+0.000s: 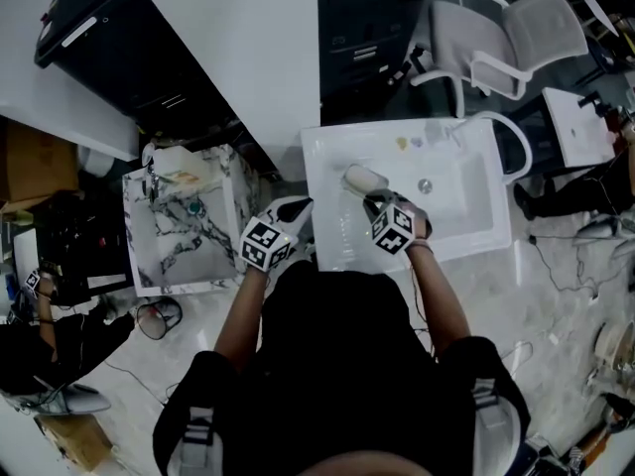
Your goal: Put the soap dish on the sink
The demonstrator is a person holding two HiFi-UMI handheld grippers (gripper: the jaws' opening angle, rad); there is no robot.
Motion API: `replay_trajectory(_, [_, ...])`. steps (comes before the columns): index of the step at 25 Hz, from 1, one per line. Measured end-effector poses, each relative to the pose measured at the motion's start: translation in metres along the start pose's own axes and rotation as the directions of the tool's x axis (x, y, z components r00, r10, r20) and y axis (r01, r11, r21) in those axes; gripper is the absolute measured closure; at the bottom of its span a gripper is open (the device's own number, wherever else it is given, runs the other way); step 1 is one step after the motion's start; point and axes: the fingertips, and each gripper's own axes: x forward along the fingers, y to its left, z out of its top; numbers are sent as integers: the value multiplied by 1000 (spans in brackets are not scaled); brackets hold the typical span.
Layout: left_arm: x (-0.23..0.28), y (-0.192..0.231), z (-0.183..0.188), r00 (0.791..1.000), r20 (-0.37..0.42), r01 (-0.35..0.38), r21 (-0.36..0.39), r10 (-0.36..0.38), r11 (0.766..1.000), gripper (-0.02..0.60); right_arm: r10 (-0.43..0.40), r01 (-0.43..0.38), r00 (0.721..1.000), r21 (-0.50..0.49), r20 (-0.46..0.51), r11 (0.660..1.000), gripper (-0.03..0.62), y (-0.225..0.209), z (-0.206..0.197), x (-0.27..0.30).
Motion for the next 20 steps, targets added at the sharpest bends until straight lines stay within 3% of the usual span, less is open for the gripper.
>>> replay_trajectory(10, [6, 20, -4, 999, -39, 29, 0, -29, 1000, 581, -3, 2, 1000, -36, -29, 999, 580, -13, 2, 23])
replay_trajectory(15, [22, 18, -3, 1000, -31, -4, -8, 3, 1000, 581, 15, -16, 1000, -88, -20, 996, 580, -27, -8, 31])
replay_trajectory(20, [29, 8, -4, 998, -28, -63, -68, 61, 996, 581, 66, -70, 997, -162, -27, 984, 580, -41, -18, 39])
